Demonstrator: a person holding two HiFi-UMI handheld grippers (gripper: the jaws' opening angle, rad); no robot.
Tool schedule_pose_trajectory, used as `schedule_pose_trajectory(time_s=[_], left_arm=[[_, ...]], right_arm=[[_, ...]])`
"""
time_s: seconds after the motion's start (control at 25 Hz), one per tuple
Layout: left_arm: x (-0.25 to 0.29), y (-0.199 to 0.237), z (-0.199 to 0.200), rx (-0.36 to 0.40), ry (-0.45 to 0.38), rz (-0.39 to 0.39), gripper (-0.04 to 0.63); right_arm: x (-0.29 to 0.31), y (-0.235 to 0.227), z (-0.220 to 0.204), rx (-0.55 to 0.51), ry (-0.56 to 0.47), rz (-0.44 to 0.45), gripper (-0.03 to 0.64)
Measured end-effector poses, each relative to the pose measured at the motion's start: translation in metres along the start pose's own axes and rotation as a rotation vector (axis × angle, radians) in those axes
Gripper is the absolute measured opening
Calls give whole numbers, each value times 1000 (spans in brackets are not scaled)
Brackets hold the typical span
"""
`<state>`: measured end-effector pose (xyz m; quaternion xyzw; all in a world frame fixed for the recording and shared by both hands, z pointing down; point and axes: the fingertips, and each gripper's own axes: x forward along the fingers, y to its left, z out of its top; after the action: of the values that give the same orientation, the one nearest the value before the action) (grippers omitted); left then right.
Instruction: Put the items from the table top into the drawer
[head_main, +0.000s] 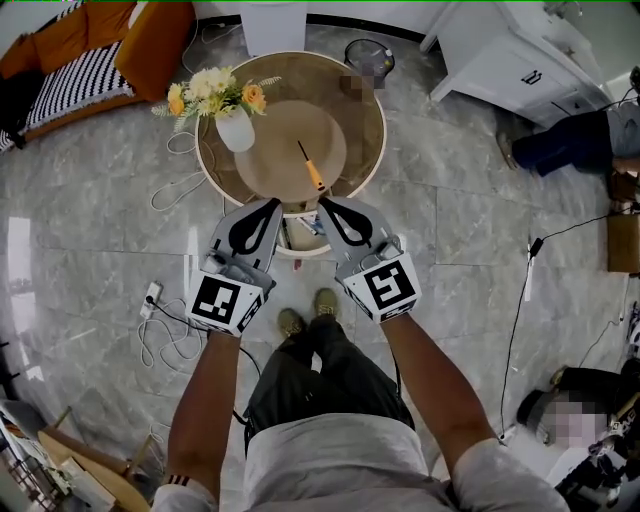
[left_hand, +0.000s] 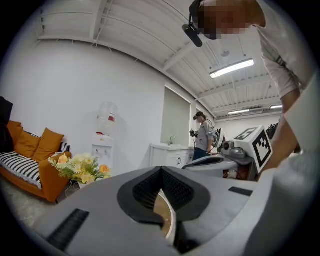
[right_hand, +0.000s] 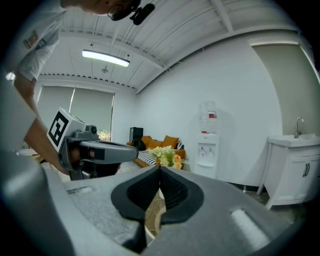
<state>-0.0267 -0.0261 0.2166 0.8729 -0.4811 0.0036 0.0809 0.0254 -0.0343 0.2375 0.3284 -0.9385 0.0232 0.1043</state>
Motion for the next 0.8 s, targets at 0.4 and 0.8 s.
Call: schedule_pose_trajectory(time_s=[0.4, 0.8], left_arm=[[42, 11, -46, -8, 39, 45, 0], [64, 35, -116, -31, 87, 21, 0]], right_arm=[[23, -34, -46, 16, 15, 20, 2], [61, -49, -108, 6, 92, -8, 16]])
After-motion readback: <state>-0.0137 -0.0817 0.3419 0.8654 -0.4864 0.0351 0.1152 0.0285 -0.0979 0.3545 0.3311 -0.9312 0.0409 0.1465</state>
